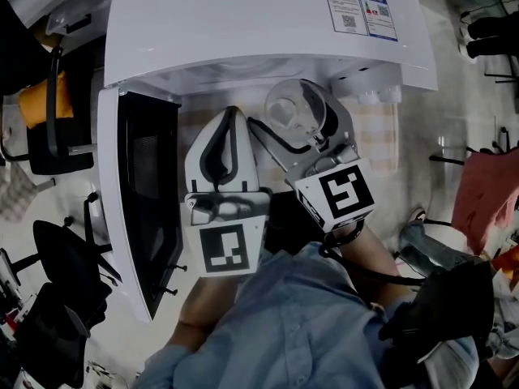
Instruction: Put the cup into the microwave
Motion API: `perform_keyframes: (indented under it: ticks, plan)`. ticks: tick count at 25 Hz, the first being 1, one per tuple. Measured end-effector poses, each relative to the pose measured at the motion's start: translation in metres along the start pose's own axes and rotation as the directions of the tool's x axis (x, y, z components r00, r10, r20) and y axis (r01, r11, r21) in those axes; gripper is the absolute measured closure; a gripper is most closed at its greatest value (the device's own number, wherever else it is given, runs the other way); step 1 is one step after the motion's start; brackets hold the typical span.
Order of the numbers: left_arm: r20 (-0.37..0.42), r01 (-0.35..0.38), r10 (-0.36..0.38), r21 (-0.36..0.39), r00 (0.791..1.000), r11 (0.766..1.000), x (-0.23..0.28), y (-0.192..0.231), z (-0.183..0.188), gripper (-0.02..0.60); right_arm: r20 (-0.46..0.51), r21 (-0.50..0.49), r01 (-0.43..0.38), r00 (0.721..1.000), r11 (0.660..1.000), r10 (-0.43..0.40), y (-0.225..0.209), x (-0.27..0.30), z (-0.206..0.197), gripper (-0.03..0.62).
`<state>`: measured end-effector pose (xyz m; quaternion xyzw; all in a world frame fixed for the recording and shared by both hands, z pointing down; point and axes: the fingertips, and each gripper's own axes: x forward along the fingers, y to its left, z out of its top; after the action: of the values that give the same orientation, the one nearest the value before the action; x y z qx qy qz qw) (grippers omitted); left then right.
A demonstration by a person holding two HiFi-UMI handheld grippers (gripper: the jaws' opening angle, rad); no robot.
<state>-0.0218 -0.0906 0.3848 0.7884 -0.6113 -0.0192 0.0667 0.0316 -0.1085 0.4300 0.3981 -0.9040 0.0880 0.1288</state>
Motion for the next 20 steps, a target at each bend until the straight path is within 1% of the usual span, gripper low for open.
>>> perform_keyframes:
  ticks: [7,20]
  plan:
    - [-0.008,0.018,-0.018,-0.02,1.0,1.0,0.015,0.008,-0.005,0.575,-0.006,0.003,0.003,1.0,1.0,-0.002,-0.008,0.023,0.003,0.212]
    - [-0.022,-0.003,0.001,-0.052,1.0,0.999,0.037,0.024,-0.007,0.575,-0.024,0.01,0.014,1.0,1.0,-0.013,-0.026,0.051,0.009,0.213]
